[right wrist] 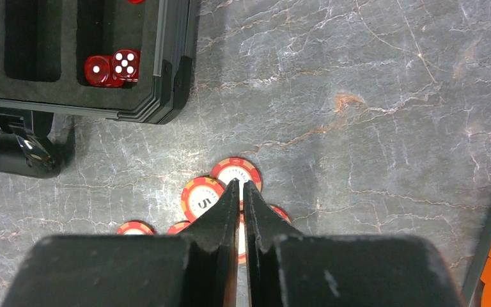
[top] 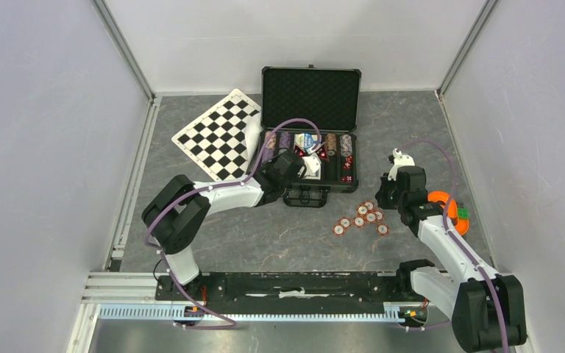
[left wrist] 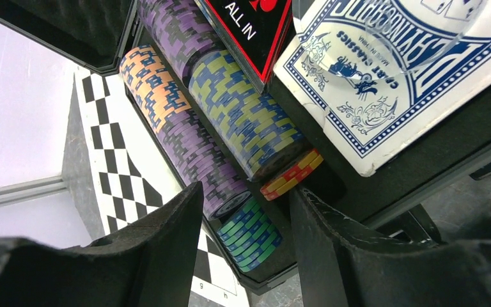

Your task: Pack up texas hold em set

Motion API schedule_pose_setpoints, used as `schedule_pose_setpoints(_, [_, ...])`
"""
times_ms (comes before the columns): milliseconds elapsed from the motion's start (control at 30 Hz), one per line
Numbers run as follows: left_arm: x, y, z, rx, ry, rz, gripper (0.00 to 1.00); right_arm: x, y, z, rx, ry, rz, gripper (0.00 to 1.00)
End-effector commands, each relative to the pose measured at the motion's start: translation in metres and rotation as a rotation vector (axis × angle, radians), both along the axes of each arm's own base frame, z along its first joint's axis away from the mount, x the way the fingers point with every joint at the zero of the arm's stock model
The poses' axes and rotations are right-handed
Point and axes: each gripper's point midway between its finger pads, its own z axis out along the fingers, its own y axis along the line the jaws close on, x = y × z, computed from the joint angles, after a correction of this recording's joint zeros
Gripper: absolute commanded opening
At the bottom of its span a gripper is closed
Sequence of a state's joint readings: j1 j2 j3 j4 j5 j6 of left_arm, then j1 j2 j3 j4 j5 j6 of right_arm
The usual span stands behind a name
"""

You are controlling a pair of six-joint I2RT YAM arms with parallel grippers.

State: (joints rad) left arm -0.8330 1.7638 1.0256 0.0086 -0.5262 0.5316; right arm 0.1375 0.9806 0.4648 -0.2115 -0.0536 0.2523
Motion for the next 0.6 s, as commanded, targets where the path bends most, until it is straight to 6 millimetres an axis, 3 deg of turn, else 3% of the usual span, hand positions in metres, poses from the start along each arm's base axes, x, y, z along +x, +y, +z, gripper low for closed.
schedule_pose_setpoints(0, [-0.007, -0.009, 0.015, -0.124, 0.02, 0.009, 0.59, 0.002, 0.004, 0.004, 0.005, -0.014, 0.027, 0.1])
schedule_pose_setpoints(133, [-0.012, -0.009, 0.015, -0.137, 0.042, 0.005, 0.59, 0.002, 0.005, 0.009, 0.01, -0.029, 0.029, 0.1])
schedule_pose_setpoints(333, [-0.005, -0.005, 0.009, -0.1, 0.022, 0.038, 0.57, 0.002, 0.006, 0.018, 0.012, -0.046, 0.037, 0.1])
schedule_pose_setpoints(567, [0.009, -0.001, 0.017, -0.144, -0.072, 0.098, 0.47, -0.01, 0.009, 0.014, 0.028, -0.027, 0.06, 0.11])
